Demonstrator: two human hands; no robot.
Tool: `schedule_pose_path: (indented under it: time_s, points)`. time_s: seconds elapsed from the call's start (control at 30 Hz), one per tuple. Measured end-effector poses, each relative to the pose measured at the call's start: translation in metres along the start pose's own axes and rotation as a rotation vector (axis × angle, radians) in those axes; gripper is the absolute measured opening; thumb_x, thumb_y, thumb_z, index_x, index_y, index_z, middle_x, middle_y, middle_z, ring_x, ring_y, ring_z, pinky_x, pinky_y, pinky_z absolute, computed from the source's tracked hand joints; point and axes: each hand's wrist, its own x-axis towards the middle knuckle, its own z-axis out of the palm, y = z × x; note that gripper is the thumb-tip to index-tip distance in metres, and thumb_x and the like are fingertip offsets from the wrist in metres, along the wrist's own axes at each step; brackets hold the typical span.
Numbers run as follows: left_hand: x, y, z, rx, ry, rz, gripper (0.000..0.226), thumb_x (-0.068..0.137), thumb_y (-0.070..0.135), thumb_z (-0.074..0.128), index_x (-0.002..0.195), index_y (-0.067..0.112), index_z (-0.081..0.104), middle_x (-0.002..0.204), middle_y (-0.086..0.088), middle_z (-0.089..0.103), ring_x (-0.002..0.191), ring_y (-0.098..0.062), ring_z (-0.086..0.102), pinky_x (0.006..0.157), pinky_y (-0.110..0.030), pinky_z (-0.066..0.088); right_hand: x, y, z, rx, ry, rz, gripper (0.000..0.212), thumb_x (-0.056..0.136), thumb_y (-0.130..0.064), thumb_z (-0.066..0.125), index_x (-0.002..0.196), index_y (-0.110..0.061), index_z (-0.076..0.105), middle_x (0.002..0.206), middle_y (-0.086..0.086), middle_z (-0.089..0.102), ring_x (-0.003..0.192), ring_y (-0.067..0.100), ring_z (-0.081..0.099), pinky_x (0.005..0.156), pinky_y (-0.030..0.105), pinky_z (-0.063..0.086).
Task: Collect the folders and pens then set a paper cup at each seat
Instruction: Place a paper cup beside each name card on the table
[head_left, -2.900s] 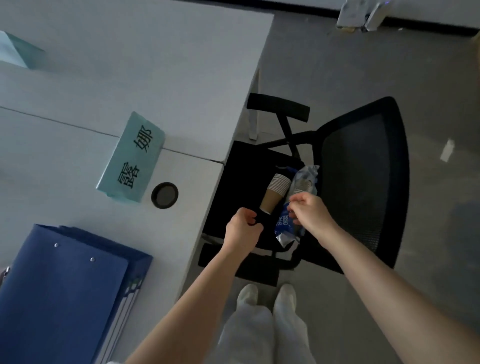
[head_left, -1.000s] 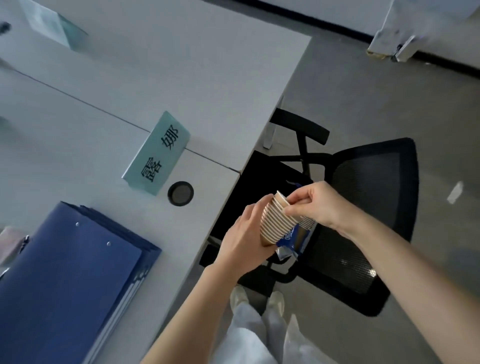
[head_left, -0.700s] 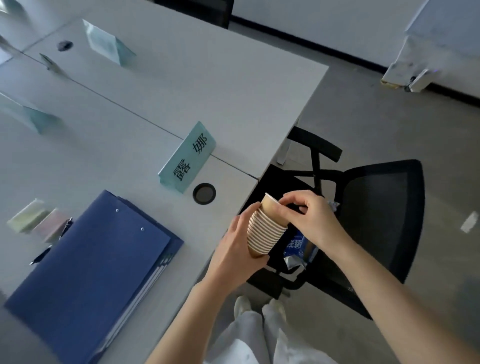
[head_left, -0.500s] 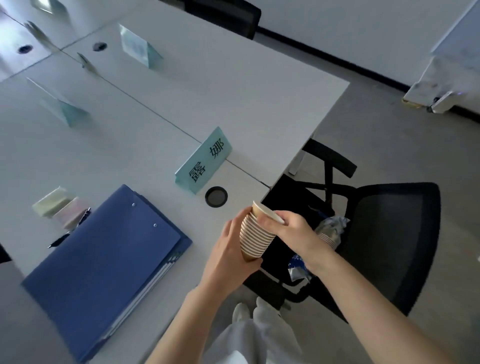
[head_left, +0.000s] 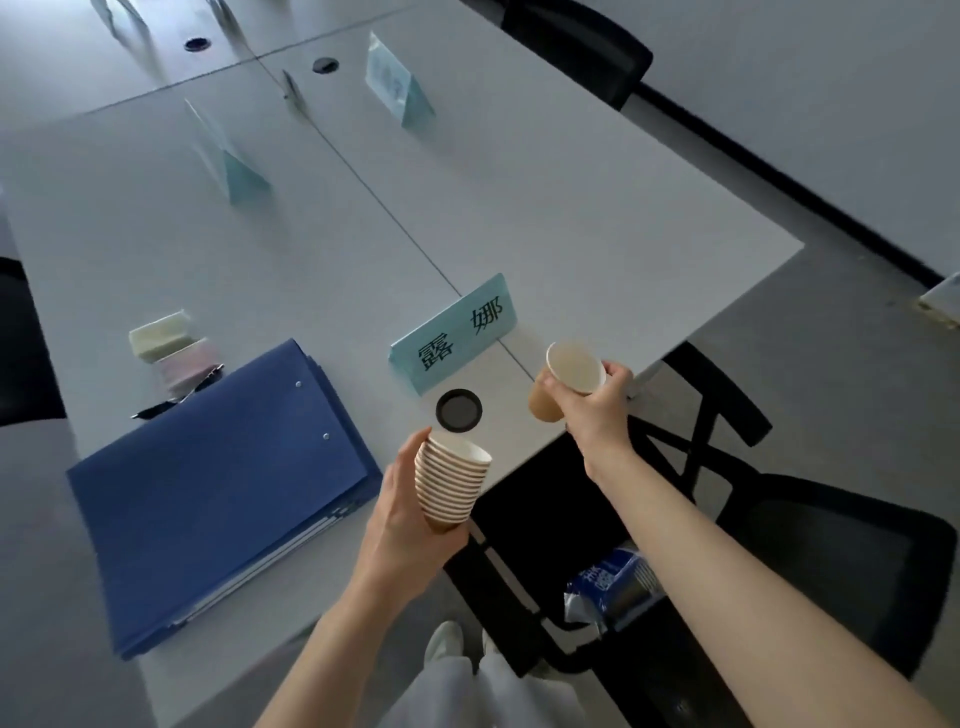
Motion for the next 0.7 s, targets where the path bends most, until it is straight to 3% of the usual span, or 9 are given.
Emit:
schedule_pose_path:
  time_s: [0.1, 0.37, 0.57, 0.63, 0.7]
  points:
    - [0.000, -0.002, -0.005, -0.049, 0.056, -0.029, 0.107, 0.063, 0.010, 0.081, 0.141, 0.051, 0.022, 0.124, 0.007, 0.047, 0.107, -0.013, 0.051, 0.078, -0.024, 0.046, 0.015, 0.017, 0.016, -0.201, -0.094, -0.115, 0.074, 0.072, -0.021, 0.083, 0.126, -0.013, 0.033, 0.117, 0.003, 0.049, 0.099, 0.016, 0.052, 0.077, 0.018, 0.042]
    - [-0.005, -0.007, -0.017, -0.131, 0.164, -0.109, 0.107, 0.064, 0.009, 0.078, 0.140, 0.057, 0.020, 0.123, 0.005, 0.046, 0.105, -0.015, 0.053, 0.079, -0.034, 0.053, 0.036, 0.059, 0.032, -0.364, -0.224, -0.161, 0.080, 0.070, -0.016, 0.085, 0.129, -0.011, 0.031, 0.121, 0.006, 0.052, 0.107, 0.026, 0.055, 0.087, 0.028, 0.042]
    - [-0.021, -0.009, -0.025, -0.176, 0.248, -0.147, 0.108, 0.065, 0.008, 0.077, 0.141, 0.059, 0.018, 0.124, 0.004, 0.046, 0.105, -0.019, 0.054, 0.083, -0.039, 0.055, 0.037, 0.073, 0.025, -0.330, -0.224, -0.005, 0.109, 0.069, -0.017, 0.086, 0.148, -0.014, 0.011, 0.137, 0.012, 0.049, 0.119, 0.029, 0.055, 0.103, 0.037, 0.041]
    - [-0.031, -0.008, -0.029, -0.203, 0.273, -0.152, 0.109, 0.065, 0.007, 0.077, 0.142, 0.058, 0.019, 0.125, 0.004, 0.046, 0.105, -0.019, 0.054, 0.085, -0.042, 0.056, 0.027, 0.077, 0.021, -0.351, -0.133, 0.068, 0.100, 0.073, -0.015, 0.083, 0.147, -0.009, 0.016, 0.136, 0.016, 0.050, 0.120, 0.032, 0.054, 0.102, 0.037, 0.041]
    - [-0.041, -0.009, -0.033, -0.216, 0.284, -0.160, 0.110, 0.065, 0.008, 0.078, 0.143, 0.057, 0.019, 0.125, 0.005, 0.046, 0.106, -0.018, 0.053, 0.087, -0.044, 0.055, 0.010, 0.079, 0.017, -0.385, -0.088, 0.140, 0.070, 0.080, -0.009, 0.073, 0.137, -0.005, 0.033, 0.125, 0.019, 0.057, 0.110, 0.032, 0.059, 0.095, 0.038, 0.047]
